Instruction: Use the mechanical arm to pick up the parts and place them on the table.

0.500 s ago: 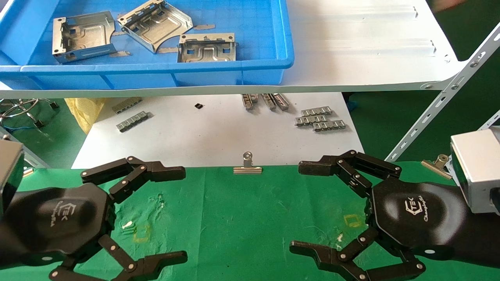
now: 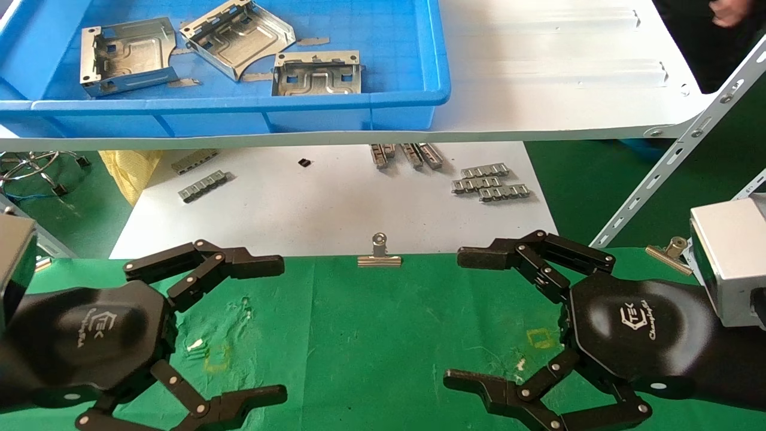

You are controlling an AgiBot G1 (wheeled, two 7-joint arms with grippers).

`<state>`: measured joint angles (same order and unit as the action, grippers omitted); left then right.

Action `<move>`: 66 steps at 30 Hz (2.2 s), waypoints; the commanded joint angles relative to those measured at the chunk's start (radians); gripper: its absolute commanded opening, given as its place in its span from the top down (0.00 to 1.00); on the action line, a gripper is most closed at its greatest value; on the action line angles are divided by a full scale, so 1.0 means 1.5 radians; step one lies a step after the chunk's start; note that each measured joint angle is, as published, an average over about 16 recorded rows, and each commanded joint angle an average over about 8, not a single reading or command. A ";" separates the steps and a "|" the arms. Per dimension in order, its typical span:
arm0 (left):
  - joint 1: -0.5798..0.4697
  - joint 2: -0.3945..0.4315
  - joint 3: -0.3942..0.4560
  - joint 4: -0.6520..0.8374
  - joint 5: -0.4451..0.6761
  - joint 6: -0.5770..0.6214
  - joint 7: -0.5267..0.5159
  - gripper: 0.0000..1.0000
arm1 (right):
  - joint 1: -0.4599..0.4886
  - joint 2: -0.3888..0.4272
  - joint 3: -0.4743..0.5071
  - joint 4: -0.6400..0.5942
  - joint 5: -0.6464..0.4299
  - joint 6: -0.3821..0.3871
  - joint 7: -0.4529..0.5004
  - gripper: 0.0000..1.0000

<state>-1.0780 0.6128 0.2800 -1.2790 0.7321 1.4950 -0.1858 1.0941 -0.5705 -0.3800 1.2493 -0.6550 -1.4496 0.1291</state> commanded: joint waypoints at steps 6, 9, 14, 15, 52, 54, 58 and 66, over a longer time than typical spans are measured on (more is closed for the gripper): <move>0.000 0.000 0.000 0.000 0.000 0.000 0.000 0.00 | 0.000 0.000 0.000 0.000 0.000 0.000 0.000 0.00; 0.000 0.000 0.000 0.000 0.000 0.000 0.000 0.00 | 0.000 0.000 0.000 0.000 0.000 0.000 0.000 0.00; 0.000 0.000 0.000 0.000 0.000 0.000 0.000 0.00 | 0.000 0.000 0.000 0.000 0.000 0.000 0.000 0.00; 0.000 0.000 0.000 0.000 0.000 0.000 0.000 0.00 | 0.000 0.000 0.000 0.000 0.000 0.000 0.000 0.00; 0.000 0.000 0.000 0.000 0.000 0.000 0.000 0.00 | 0.000 0.000 0.000 0.000 0.000 0.000 0.000 1.00; 0.000 0.000 0.000 0.000 0.000 0.000 0.000 0.00 | 0.000 0.000 0.000 0.000 0.000 0.000 0.000 1.00; 0.000 0.000 0.000 0.000 0.000 0.000 0.000 0.00 | 0.000 0.000 0.000 0.000 0.000 0.000 0.000 1.00; 0.000 0.000 0.000 0.000 0.000 0.000 0.000 0.00 | 0.000 0.000 0.000 0.000 0.000 0.000 0.000 1.00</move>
<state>-1.0780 0.6128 0.2800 -1.2790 0.7321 1.4950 -0.1858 1.0941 -0.5705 -0.3800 1.2493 -0.6550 -1.4496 0.1291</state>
